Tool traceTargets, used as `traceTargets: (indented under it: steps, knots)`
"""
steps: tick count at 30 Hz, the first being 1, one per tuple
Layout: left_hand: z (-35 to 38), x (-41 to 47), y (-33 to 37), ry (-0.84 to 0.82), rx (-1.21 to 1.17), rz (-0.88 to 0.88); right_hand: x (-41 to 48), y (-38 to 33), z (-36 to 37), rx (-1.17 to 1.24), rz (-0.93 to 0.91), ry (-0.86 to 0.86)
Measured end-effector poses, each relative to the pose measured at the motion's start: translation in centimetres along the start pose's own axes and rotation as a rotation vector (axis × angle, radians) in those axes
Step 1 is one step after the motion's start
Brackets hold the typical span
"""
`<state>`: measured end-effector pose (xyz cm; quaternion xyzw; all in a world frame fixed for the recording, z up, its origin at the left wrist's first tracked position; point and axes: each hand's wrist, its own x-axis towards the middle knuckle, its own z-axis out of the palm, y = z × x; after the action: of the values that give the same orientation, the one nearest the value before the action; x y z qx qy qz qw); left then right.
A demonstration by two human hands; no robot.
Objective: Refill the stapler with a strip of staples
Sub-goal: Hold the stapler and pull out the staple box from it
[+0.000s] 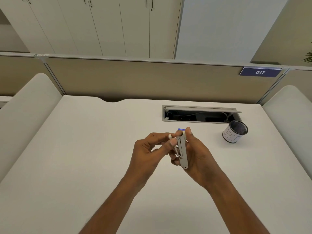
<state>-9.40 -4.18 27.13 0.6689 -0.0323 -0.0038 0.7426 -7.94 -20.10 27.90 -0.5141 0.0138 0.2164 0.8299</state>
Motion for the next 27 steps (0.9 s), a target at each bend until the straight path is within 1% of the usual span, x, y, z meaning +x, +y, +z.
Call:
traceTargets:
  steps: [2,5,7,9,14,18,27]
  knots:
    - [-0.3,0.0,0.0,0.016,-0.048,-0.019,-0.1,-0.1,-0.2,-0.098,-0.071,0.048]
    - [-0.8,0.1,0.0,0.055,-0.135,-0.045,-0.7,-0.4,-0.7,-0.338,-0.202,0.050]
    - [-1.0,0.2,0.0,0.047,-0.158,-0.035,-1.0,-0.8,-0.8,-0.469,-0.244,0.052]
    - [-1.0,0.2,0.0,0.018,-0.166,-0.009,-1.0,-1.2,-0.8,-0.528,-0.273,0.051]
    - [-0.8,-0.1,-0.5,-0.015,-0.122,-0.021,-1.2,-1.1,-1.1,-0.550,-0.283,0.085]
    - [-0.9,-0.4,-0.7,-0.020,-0.094,-0.017,-1.5,-0.5,-1.3,-0.490,-0.272,0.080]
    - [-0.3,-0.8,-0.3,0.010,-0.155,0.073,-1.6,0.4,-1.3,-0.415,-0.358,0.122]
